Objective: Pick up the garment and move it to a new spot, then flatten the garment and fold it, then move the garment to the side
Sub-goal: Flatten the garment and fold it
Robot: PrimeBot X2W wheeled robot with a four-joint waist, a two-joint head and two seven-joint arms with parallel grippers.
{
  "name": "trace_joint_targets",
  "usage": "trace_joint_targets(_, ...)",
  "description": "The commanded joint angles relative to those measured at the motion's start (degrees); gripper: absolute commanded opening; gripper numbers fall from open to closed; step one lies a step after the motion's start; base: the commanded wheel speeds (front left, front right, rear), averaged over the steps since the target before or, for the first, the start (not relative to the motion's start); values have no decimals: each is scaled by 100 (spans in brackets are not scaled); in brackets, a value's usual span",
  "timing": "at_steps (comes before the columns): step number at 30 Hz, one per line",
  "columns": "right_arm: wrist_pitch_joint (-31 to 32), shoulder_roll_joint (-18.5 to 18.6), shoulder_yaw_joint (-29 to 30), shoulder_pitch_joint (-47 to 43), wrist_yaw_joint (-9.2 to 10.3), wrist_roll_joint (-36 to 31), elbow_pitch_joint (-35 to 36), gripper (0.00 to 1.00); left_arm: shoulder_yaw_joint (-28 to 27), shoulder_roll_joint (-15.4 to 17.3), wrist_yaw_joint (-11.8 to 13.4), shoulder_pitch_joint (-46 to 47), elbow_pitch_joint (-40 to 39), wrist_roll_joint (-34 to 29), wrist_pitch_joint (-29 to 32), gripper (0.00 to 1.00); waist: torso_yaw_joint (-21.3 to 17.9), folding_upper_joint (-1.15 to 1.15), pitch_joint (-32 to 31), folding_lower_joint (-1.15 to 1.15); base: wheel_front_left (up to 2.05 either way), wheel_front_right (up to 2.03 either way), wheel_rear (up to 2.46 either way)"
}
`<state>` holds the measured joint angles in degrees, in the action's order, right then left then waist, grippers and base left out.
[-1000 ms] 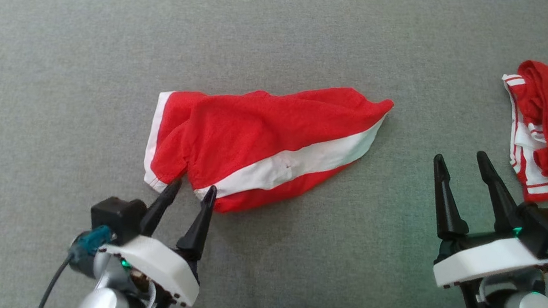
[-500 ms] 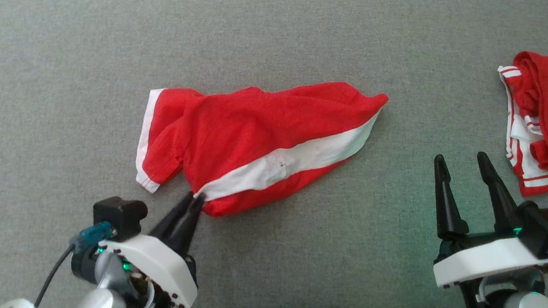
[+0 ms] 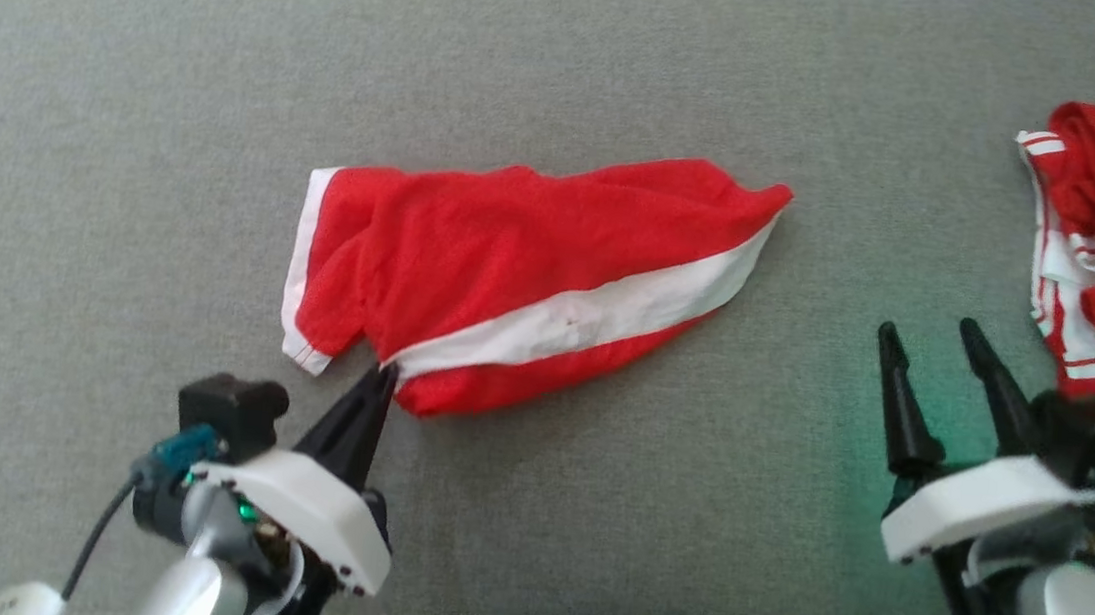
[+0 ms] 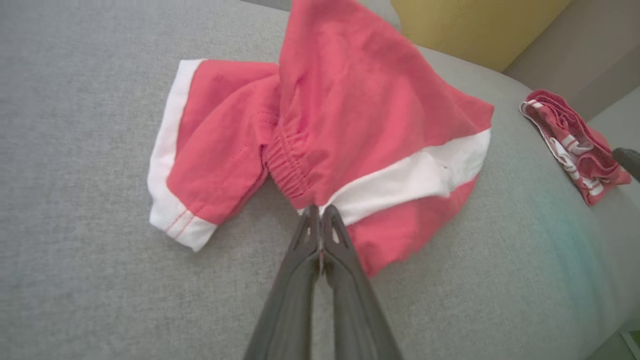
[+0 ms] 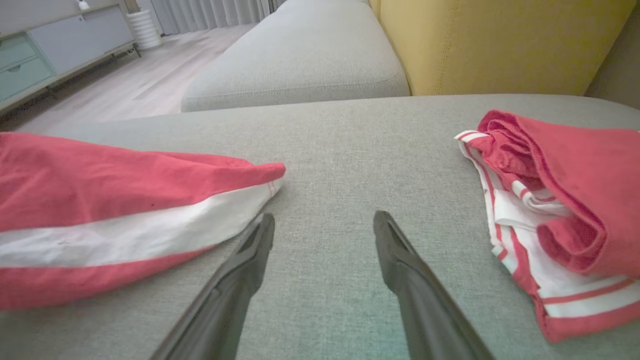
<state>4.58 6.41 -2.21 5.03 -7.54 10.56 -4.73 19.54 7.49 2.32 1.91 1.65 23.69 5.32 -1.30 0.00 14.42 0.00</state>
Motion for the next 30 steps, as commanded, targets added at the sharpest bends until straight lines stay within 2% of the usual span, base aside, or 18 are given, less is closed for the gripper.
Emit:
trace_joint_targets(1,0,122,-158,306,5,64,101,100,-201,87,-9,276,-221,-67,-72,0,59,0,61,0,0,0,0)
trace_joint_targets(15,85,544,-1174,2115,5,666,-1946,100,-9,27,-197,883,-96,-164,-323,0,507,0,569,0,0,0,0)
trace_joint_targets(24,90,623,-1521,2378,5,847,-2535,100,44,-29,-233,1080,64,-162,-494,0,593,0,627,0,0,0,0)
trace_joint_targets(25,80,629,-1560,2382,5,859,-2575,90,45,-30,-232,1086,79,-160,-510,0,589,0,628,0,0,0,0)
trace_joint_targets(26,78,641,-1603,2387,5,861,-2612,71,45,-30,-230,1094,92,-159,-523,0,584,0,635,0,0,0,0)
trace_joint_targets(27,61,642,-1639,2390,5,880,-2635,44,48,-29,-226,1102,100,-161,-537,0,582,0,643,0,0,0,0)
trace_joint_targets(28,22,645,-1676,2394,5,889,-2636,9,48,-27,-223,1111,107,-163,-550,0,580,0,649,0,0,0,0)
trace_joint_targets(29,-28,647,-1689,2392,5,890,-2627,0,42,-19,-216,1122,112,-173,-575,0,578,0,652,0,0,0,0)
trace_joint_targets(30,-86,644,-1680,2381,5,906,-2604,0,35,-4,-206,1136,110,-195,-614,0,577,0,654,0,0,0,0)
